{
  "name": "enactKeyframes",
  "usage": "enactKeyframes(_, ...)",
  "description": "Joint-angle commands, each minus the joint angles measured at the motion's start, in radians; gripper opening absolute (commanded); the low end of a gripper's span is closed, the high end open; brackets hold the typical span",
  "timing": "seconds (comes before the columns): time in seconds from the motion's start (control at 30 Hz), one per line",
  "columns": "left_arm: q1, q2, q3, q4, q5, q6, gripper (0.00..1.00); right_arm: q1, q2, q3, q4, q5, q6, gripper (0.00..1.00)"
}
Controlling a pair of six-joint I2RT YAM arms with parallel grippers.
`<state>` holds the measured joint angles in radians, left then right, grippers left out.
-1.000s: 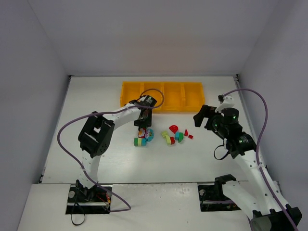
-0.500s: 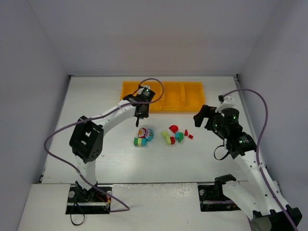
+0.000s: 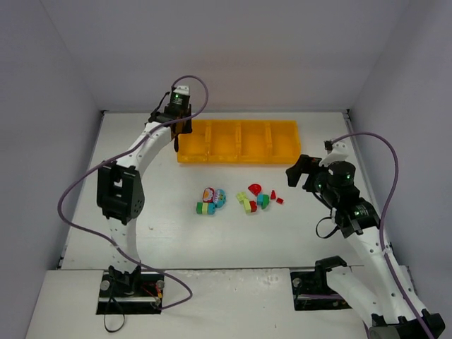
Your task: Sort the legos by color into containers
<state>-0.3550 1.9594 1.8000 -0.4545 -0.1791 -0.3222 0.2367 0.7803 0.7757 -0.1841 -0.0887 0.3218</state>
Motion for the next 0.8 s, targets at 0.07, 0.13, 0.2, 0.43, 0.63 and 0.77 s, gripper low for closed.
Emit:
enactKeyframes(0.07,0.010,0.073,0.102,0.109,0.091,0.118,0.00,0.004,-0.032,-0.001,0.049,0.020,-0.003,0.91)
enactKeyframes(0.13,0.013,0.107,0.140,0.115,0.101,0.130,0.00,0.004,-0.038,0.000,0.046,0.014,-0.004,0.91)
enactKeyframes(0.2,0.014,0.125,0.165,0.116,0.113,0.137,0.02,0.004,-0.042,0.004,0.041,0.012,-0.004,0.91)
enactKeyframes(0.43,0.018,0.179,0.208,0.106,0.102,0.137,0.18,0.004,-0.046,0.005,0.028,0.010,0.005,0.92)
enactKeyframes(0.63,0.019,0.176,0.197,0.099,0.121,0.121,0.40,0.004,-0.036,0.002,0.026,0.000,0.010,0.93)
enactKeyframes(0.77,0.019,0.139,0.177,0.100,0.125,0.115,0.46,0.004,-0.027,0.005,0.028,-0.011,0.008,0.93)
